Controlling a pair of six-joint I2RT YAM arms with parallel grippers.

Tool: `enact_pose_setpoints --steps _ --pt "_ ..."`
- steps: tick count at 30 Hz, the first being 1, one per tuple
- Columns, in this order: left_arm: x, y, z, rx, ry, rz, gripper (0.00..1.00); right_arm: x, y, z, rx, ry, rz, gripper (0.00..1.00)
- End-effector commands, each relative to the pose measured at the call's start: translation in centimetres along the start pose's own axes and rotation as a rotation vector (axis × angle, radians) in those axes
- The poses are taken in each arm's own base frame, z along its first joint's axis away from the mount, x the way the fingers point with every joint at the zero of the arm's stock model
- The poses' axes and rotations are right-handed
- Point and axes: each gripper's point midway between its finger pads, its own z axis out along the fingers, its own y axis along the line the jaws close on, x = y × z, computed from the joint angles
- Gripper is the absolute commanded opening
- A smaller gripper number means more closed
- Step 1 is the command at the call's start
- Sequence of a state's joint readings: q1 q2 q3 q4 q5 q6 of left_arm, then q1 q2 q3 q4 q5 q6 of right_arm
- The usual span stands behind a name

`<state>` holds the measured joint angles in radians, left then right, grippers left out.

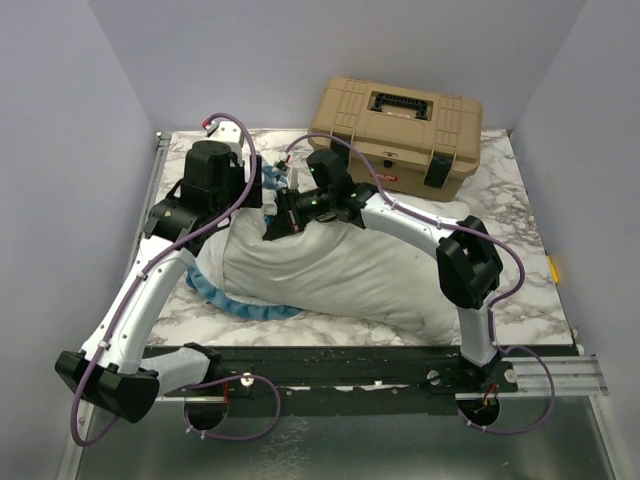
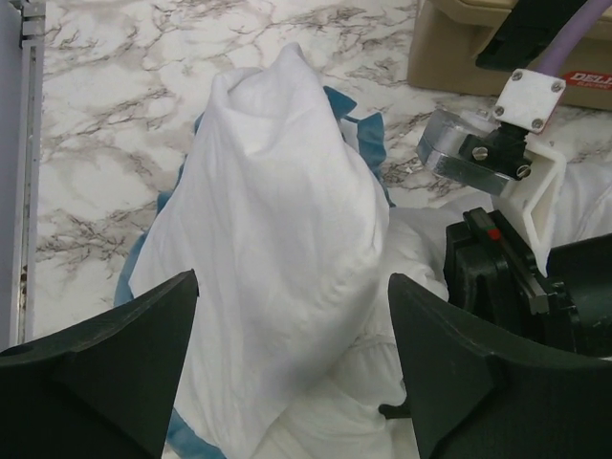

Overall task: Put the pillow into the pillowcase
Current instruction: Stuff the pillow into the pillowcase.

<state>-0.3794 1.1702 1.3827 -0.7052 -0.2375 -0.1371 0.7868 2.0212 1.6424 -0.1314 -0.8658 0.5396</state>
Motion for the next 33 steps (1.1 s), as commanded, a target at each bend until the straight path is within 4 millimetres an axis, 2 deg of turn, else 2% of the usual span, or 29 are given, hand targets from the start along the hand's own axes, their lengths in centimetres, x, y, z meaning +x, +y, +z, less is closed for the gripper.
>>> enact_pose_setpoints --steps 1,8,12,15,17,19,20,21,23,25,28,30,33 --pt "1.3 0.1 1.4 -0.007 0.011 0.012 0.81 6.5 -2.9 1.7 0.039 0.18 0.206 0.04" --pt "1.7 -1.4 3.9 0.045 0.016 -0.006 0.8 7.1 -3.3 1.6 0.054 0.198 0.221 0.04" --pt "1.0 -0.1 4.8 -0.046 -0.016 -0.023 0.73 7.2 -3.3 1.7 0.053 0.201 0.224 0.04" --pt "1.1 0.8 5.7 -0.108 -0.025 -0.021 0.57 7.2 -3.3 1.7 0.054 0.203 0.223 0.04" --pt "1.1 1.6 6.2 -0.16 -0.021 -0.012 0.38 7.0 -3.2 1.6 0.058 0.2 0.216 0.04" --pt "0.5 2.5 6.1 -0.212 -0.033 -0.012 0.1 6.7 -3.0 1.5 0.062 0.195 0.205 0.04" --pt "-0.1 2.7 5.8 -0.224 -0.049 -0.019 0.0 6.4 -2.8 1.5 0.064 0.189 0.197 0.04" --pt "-0.8 2.6 5.3 -0.221 -0.069 -0.029 0.0 6.0 -2.6 1.4 0.067 0.182 0.187 0.04" --pt "-2.5 1.8 4.3 -0.16 -0.111 -0.044 0.0 4.9 -1.9 1.3 0.06 0.165 0.162 0.03" --pt "-4.0 -0.1 3.3 -0.046 -0.144 -0.058 0.0 3.4 -0.7 1.2 0.04 0.135 0.138 0.03" --pt "-5.8 -4.6 1.2 0.2 -0.176 -0.119 0.0 0.7 1.5 1.2 -0.014 0.075 0.096 0.02" --pt "-6.3 -7.1 -0.2 0.31 -0.183 -0.149 0.0 -1.0 2.8 1.0 -0.046 0.034 0.083 0.02" --pt "-6.0 -10.5 -2.4 0.409 -0.182 -0.16 0.0 -3.3 4.6 0.6 -0.11 -0.029 0.072 0.01"
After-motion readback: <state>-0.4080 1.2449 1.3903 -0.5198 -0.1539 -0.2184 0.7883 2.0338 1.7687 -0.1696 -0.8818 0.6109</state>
